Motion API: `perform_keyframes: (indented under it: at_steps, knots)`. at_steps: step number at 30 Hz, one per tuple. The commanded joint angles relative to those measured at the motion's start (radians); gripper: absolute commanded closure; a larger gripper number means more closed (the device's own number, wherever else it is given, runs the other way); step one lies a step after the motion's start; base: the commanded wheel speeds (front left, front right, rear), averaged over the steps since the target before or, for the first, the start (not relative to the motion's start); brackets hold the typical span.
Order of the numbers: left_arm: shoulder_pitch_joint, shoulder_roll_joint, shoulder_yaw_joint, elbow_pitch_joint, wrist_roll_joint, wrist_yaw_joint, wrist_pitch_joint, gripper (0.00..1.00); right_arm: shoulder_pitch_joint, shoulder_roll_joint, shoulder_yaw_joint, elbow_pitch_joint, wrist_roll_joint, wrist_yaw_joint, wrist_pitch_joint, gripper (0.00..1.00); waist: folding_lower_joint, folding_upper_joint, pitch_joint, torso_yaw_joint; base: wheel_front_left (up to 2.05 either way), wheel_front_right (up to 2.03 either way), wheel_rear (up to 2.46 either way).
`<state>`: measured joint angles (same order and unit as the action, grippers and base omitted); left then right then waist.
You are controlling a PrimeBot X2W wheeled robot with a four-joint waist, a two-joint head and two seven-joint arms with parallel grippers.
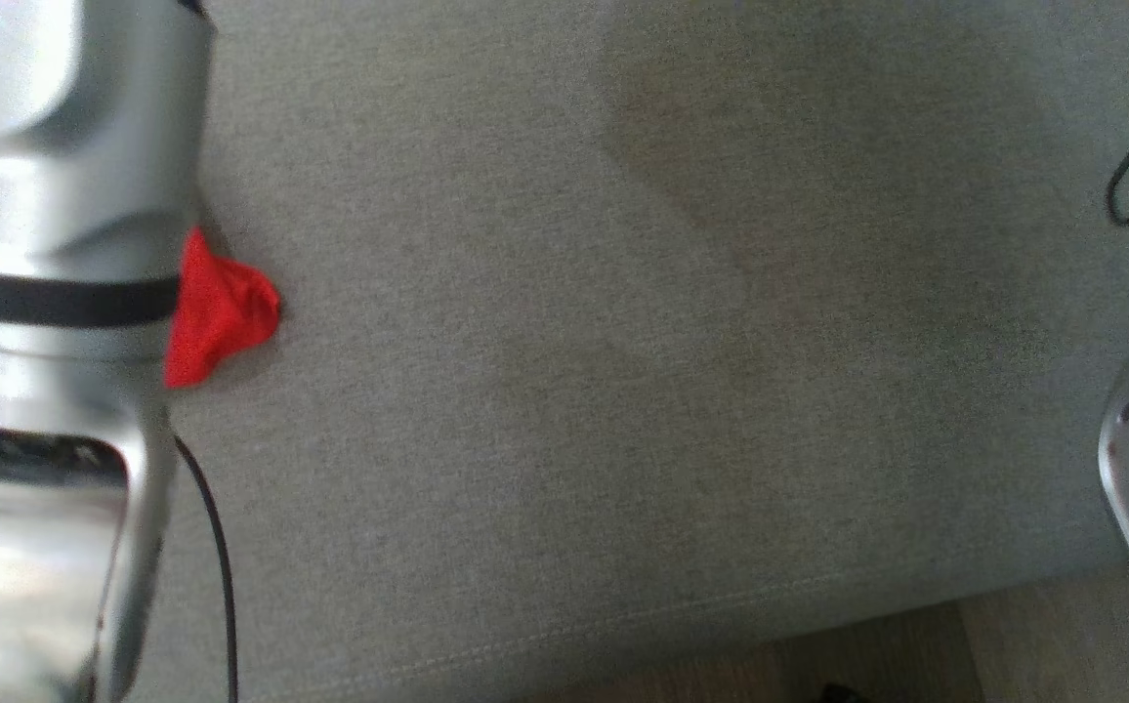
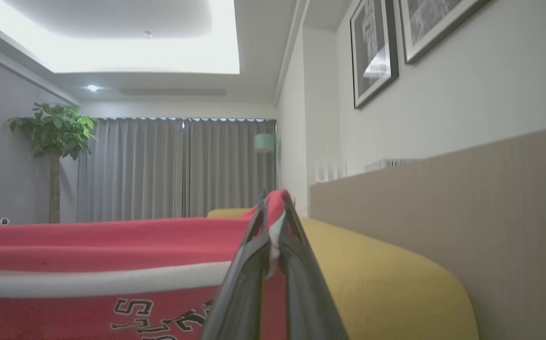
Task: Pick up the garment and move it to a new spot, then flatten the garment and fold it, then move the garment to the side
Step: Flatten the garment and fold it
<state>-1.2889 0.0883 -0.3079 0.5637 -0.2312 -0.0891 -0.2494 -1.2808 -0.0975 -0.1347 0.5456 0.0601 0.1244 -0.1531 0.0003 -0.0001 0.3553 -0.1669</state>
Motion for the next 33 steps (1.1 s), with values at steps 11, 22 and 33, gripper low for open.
perform_keyframes:
  at_steps: [11, 22, 33]
  knots:
    - [0.27, -0.004, -0.046, -0.038, 0.006, -0.032, -0.012, 1.0, 0.184, -0.015, 0.036, 0.284, 0.041, 0.006, -0.029, 1.0, -0.0003, 0.0001, 0.023, 0.04, 0.0, 0.0, 0.0]
    - [0.65, 0.0, -0.163, -0.088, 0.047, -0.041, -0.012, 1.0, 0.444, -0.153, 0.289, 0.374, 0.21, 0.006, 0.103, 1.0, -0.0003, 0.0001, -0.089, 0.076, 0.0, 0.0, 0.0]
    - [0.858, 0.026, -0.256, -0.141, 0.049, -0.041, -0.012, 1.0, 0.643, -0.366, 0.518, 0.17, 0.437, 0.006, 0.274, 1.0, -0.0003, 0.0001, -0.187, 0.069, 0.0, 0.0, 0.0]
